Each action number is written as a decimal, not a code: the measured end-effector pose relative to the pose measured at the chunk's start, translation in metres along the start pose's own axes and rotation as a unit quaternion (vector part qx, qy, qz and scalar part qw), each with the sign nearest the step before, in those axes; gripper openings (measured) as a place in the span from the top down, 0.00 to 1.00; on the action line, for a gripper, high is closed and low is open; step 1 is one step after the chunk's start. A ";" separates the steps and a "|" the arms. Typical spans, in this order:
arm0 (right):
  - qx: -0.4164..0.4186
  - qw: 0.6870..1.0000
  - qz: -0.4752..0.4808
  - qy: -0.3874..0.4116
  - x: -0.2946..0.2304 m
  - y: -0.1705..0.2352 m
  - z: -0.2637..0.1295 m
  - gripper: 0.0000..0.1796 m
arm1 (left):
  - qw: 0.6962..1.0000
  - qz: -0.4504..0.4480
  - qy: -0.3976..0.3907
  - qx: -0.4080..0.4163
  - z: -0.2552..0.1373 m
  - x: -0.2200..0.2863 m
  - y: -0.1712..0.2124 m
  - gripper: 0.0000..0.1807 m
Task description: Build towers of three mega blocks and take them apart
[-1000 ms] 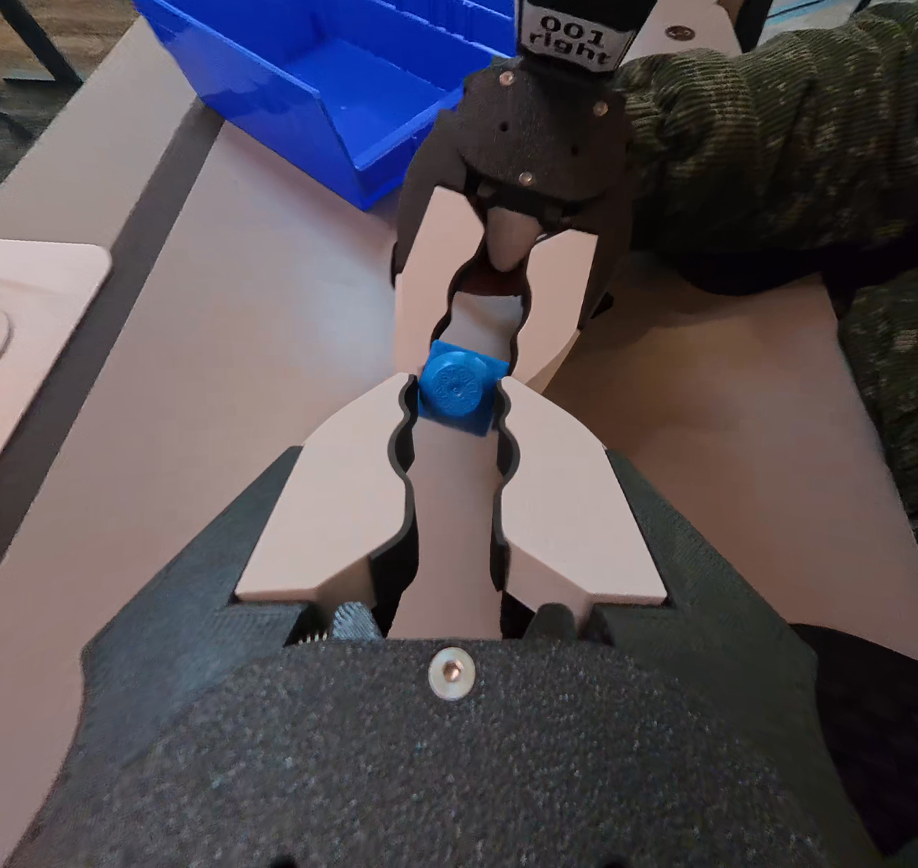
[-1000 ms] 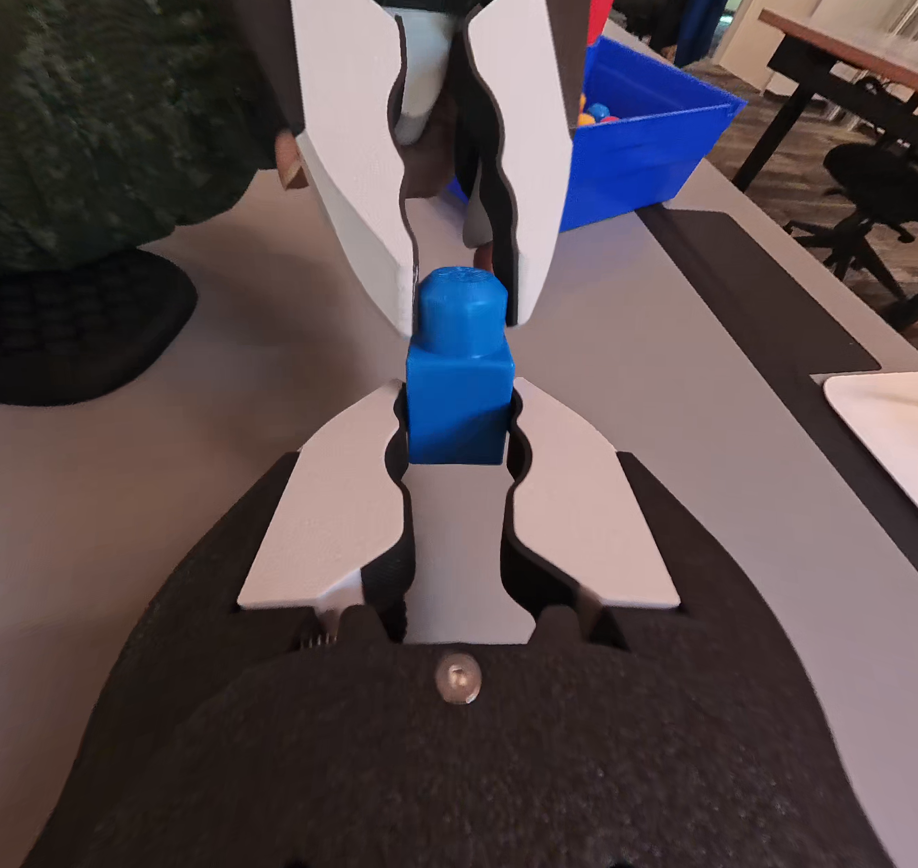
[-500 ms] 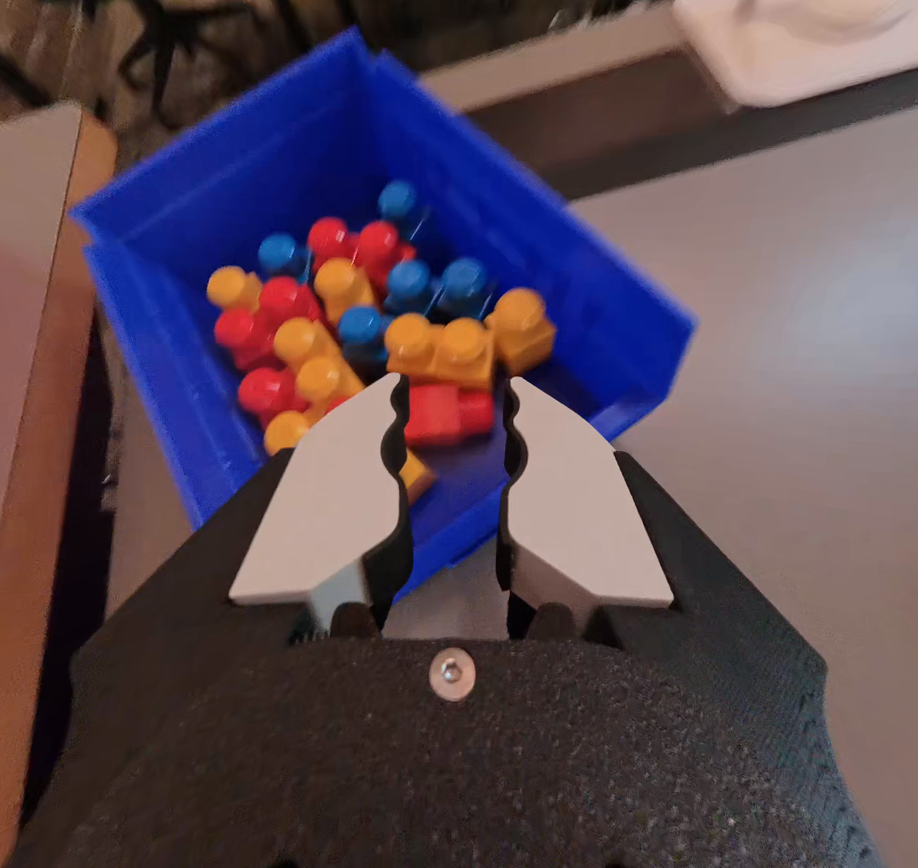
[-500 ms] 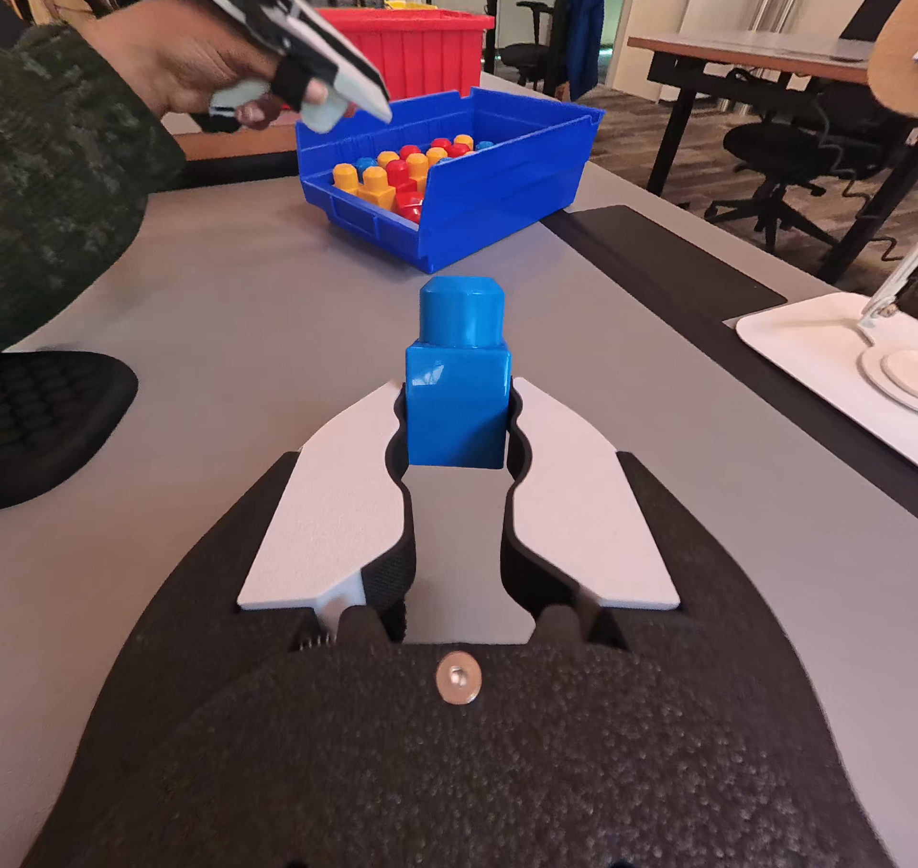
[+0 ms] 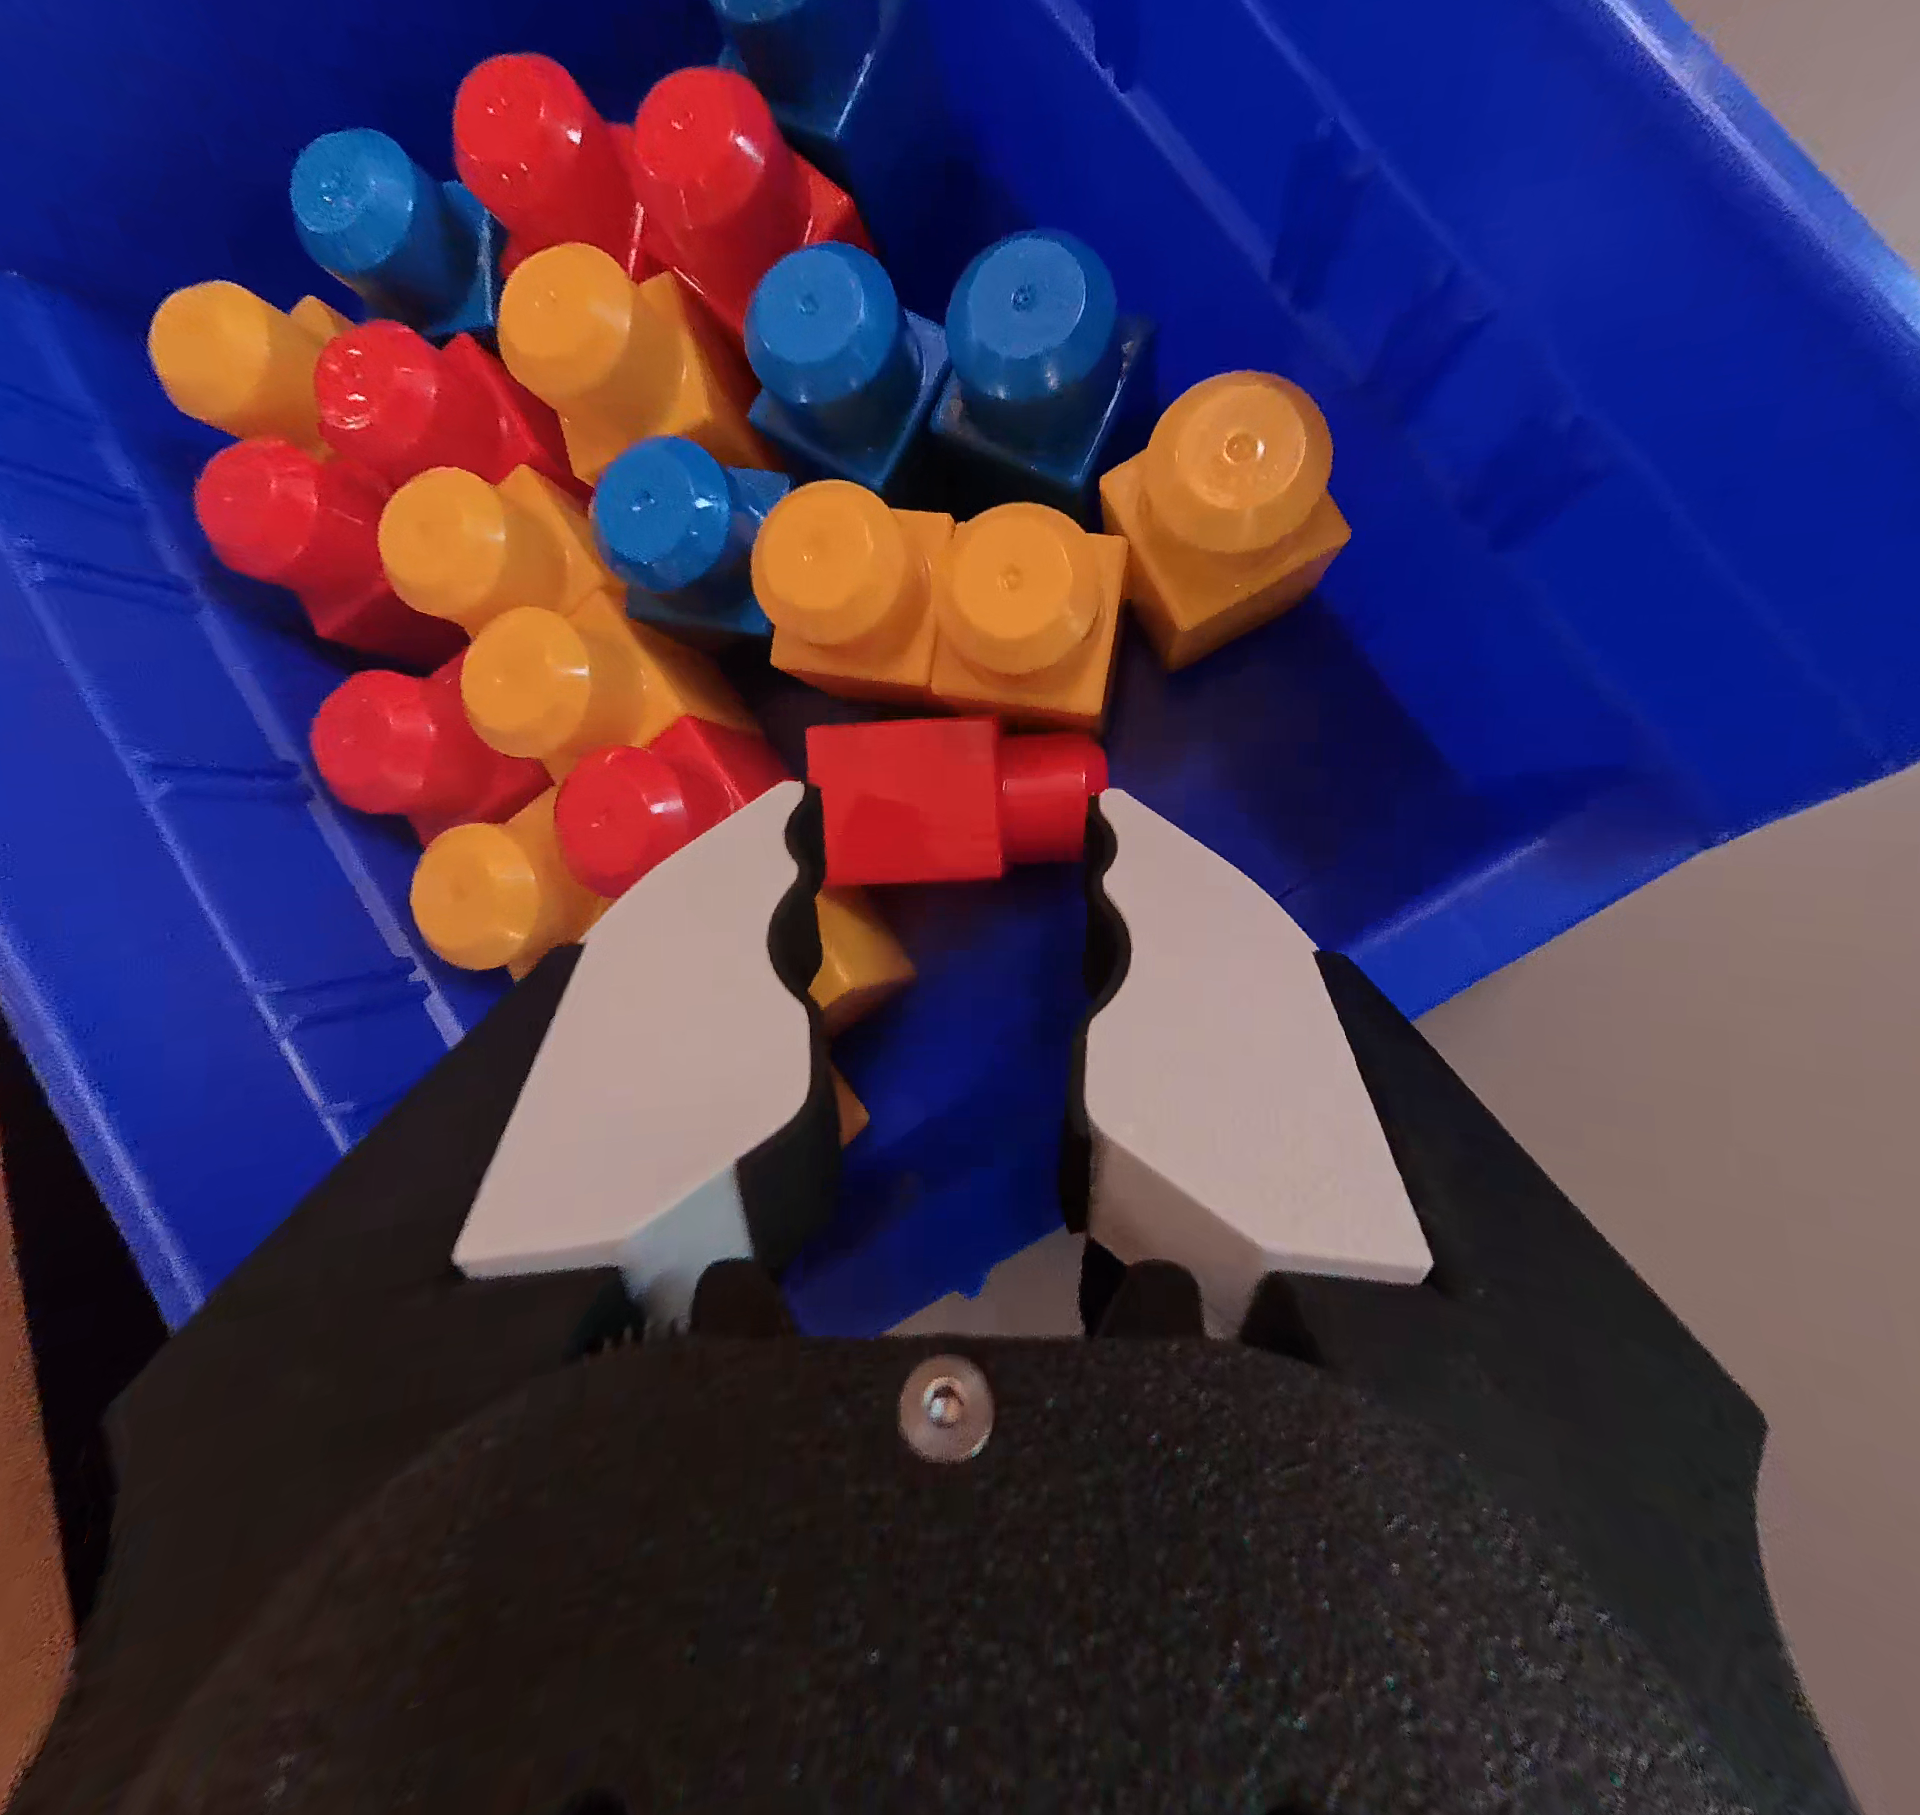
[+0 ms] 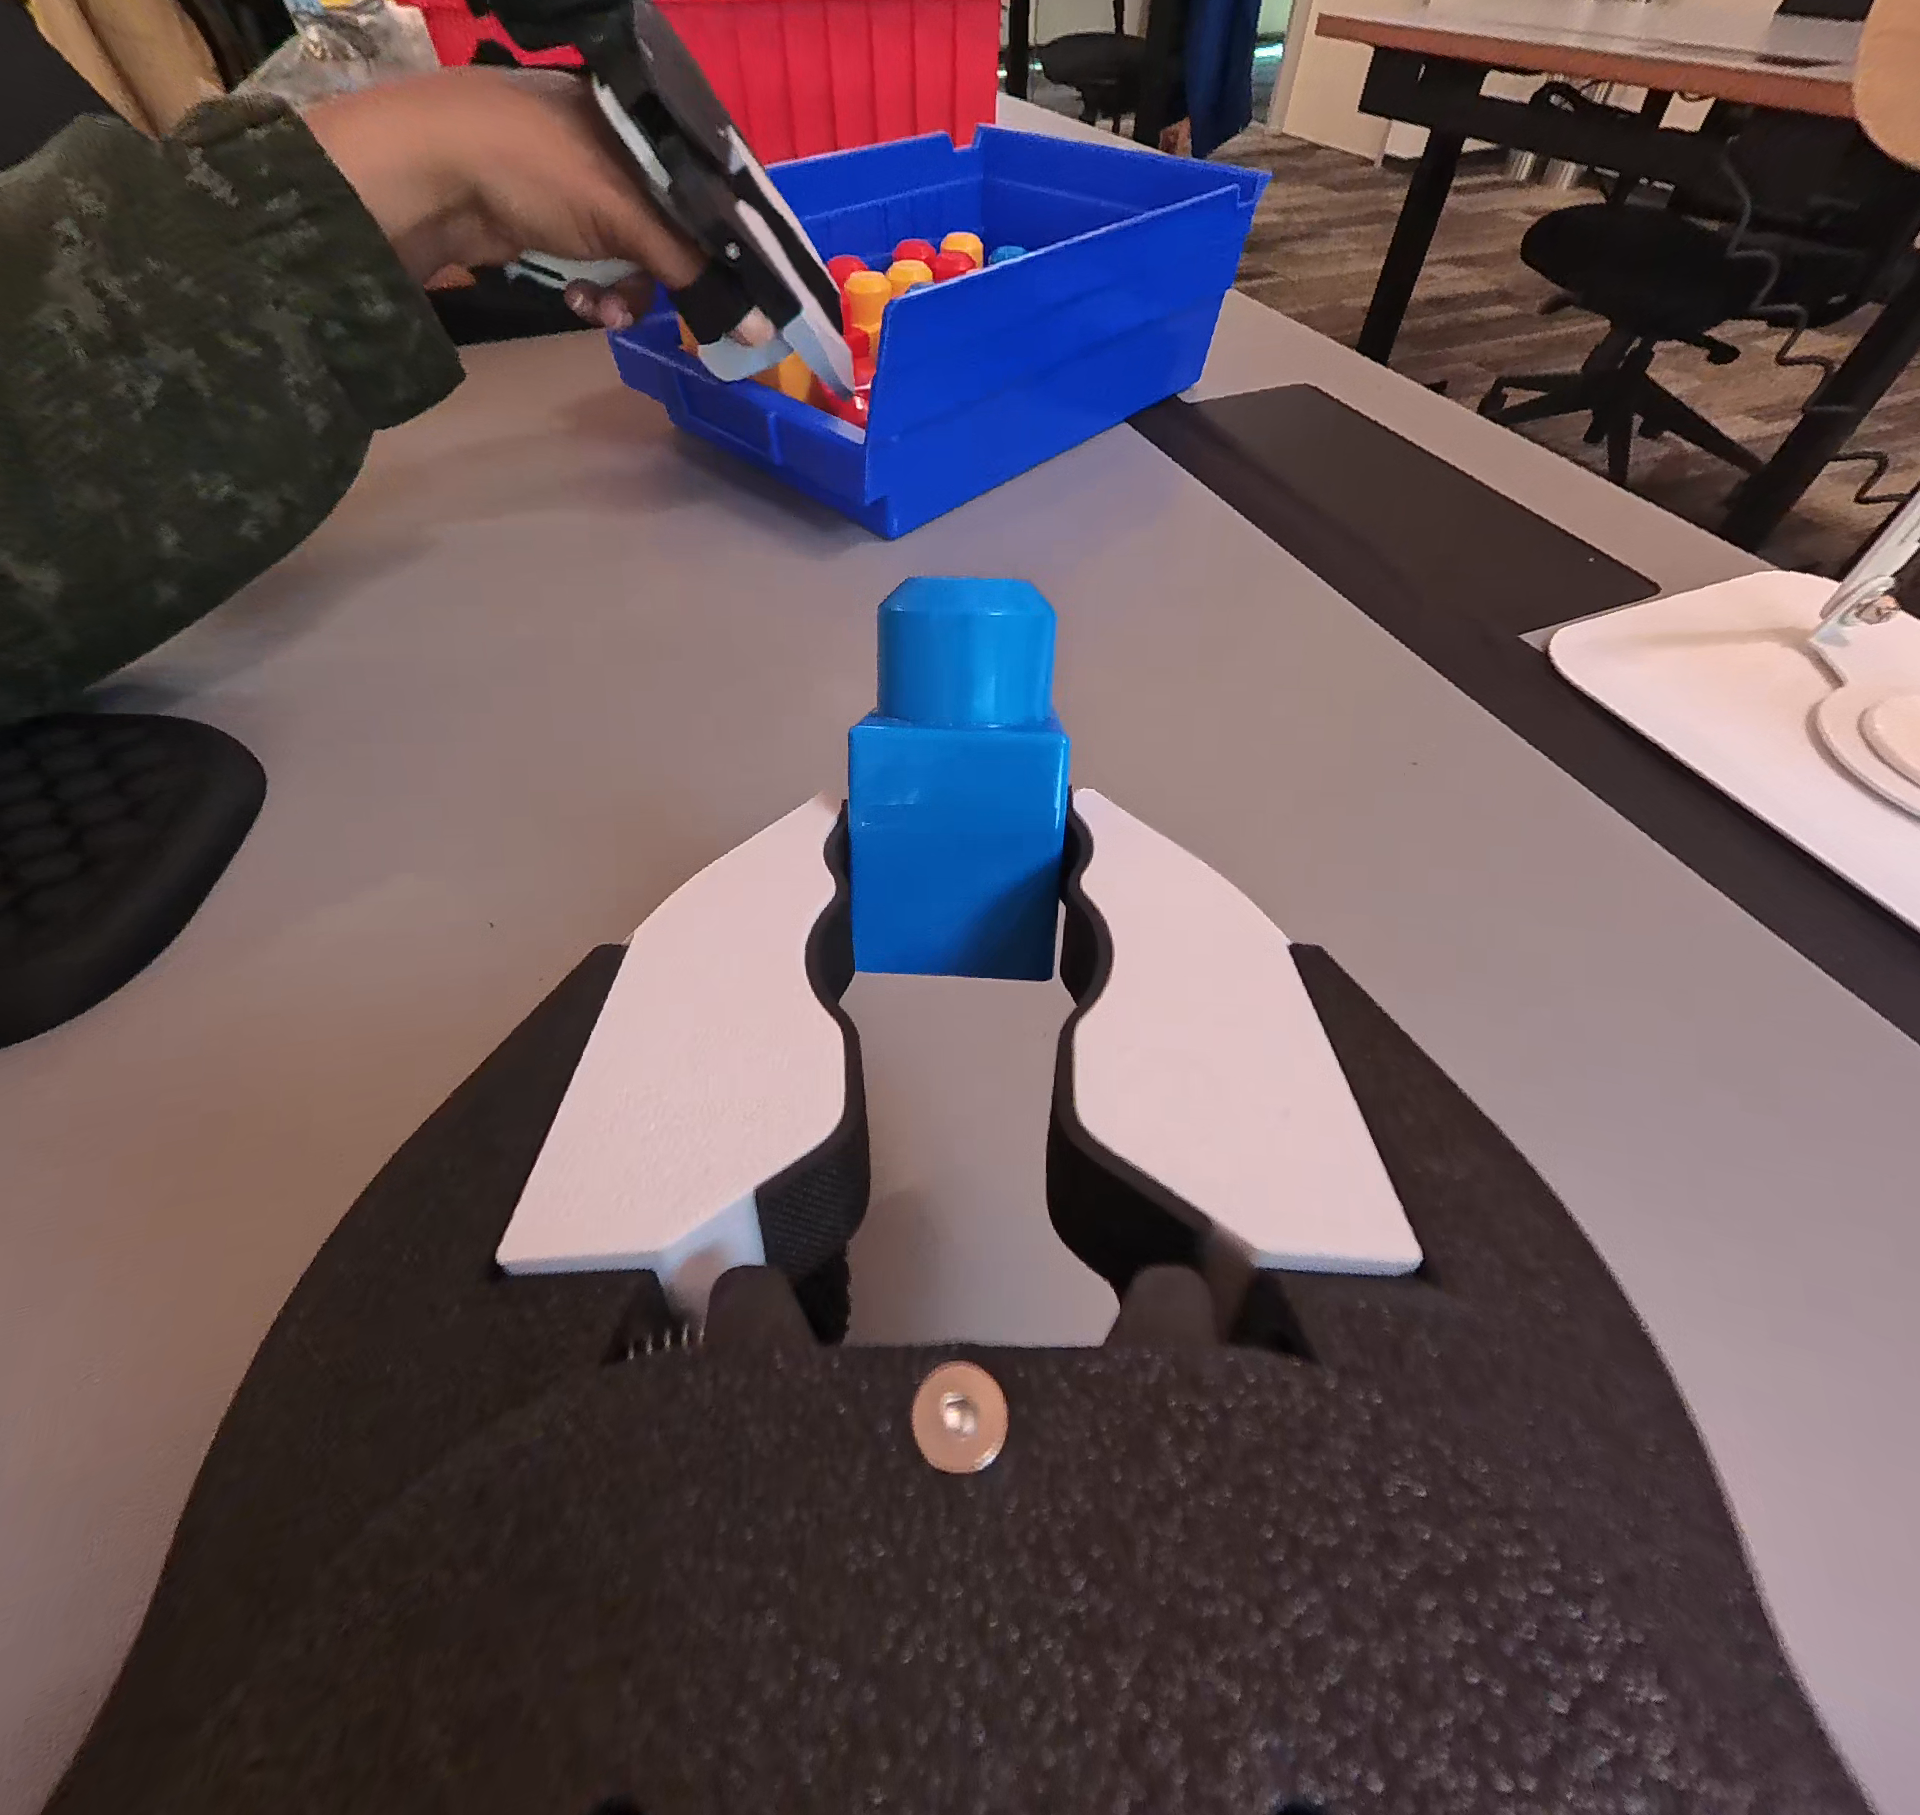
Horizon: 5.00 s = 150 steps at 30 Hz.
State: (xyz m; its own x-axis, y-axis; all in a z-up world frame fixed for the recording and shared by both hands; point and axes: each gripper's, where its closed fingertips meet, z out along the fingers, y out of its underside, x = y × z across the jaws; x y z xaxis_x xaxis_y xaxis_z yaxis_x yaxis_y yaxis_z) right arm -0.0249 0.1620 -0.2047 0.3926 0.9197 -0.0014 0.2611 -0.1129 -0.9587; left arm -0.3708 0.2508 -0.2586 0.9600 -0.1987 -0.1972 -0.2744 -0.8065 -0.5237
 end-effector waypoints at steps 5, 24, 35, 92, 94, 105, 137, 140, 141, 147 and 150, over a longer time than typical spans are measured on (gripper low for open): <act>-0.015 1.000 0.010 -0.007 0.001 0.008 0.003 0.79 | 0.996 -0.007 0.060 -0.070 0.009 0.007 0.005 0.66; -0.010 1.000 0.018 -0.004 0.002 0.003 -0.002 0.79 | 0.990 0.089 0.057 -0.095 0.008 0.000 0.003 1.00; -0.025 0.999 0.023 -0.008 0.002 0.011 0.003 0.79 | 0.916 0.348 -0.044 -0.196 0.019 -0.023 0.017 0.69; 0.032 0.994 0.053 0.093 0.064 -0.008 -0.047 0.79 | 0.631 0.758 0.100 0.129 -0.065 0.337 -0.019 0.65; 0.041 0.993 0.059 0.098 0.070 -0.011 -0.054 0.79 | 0.546 0.829 0.054 0.112 -0.059 0.339 -0.016 0.65; 0.051 0.989 0.090 0.103 0.087 -0.007 -0.069 0.79 | 0.347 0.938 0.005 0.016 -0.033 0.343 -0.007 0.79; 0.058 0.987 0.047 -0.139 -0.032 -0.037 -0.033 0.80 | 0.664 0.176 0.655 0.313 -0.194 0.354 -0.070 0.80; 0.090 0.983 0.059 -0.147 -0.033 -0.048 -0.037 0.80 | 0.641 0.150 0.681 0.321 -0.204 0.353 -0.075 0.79; 0.099 0.983 0.058 -0.146 -0.033 -0.050 -0.038 0.80 | 0.639 0.146 0.683 0.324 -0.205 0.353 -0.075 0.79; 0.128 0.979 0.068 -0.143 -0.033 -0.057 -0.040 0.80 | 0.641 0.148 0.670 0.344 -0.206 0.358 -0.074 0.79; 0.135 0.976 0.078 -0.150 -0.034 -0.059 -0.040 0.80 | 0.645 0.162 0.657 0.355 -0.209 0.361 -0.075 0.79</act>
State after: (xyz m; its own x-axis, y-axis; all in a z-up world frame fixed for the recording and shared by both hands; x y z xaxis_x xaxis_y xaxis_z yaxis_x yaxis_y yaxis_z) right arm -0.0179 0.1224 -0.1371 0.1228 0.9724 -0.1983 -0.0395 -0.1948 -0.9800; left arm 0.0075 0.1232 -0.1172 -0.0629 -0.9696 0.2365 0.0195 -0.2381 -0.9710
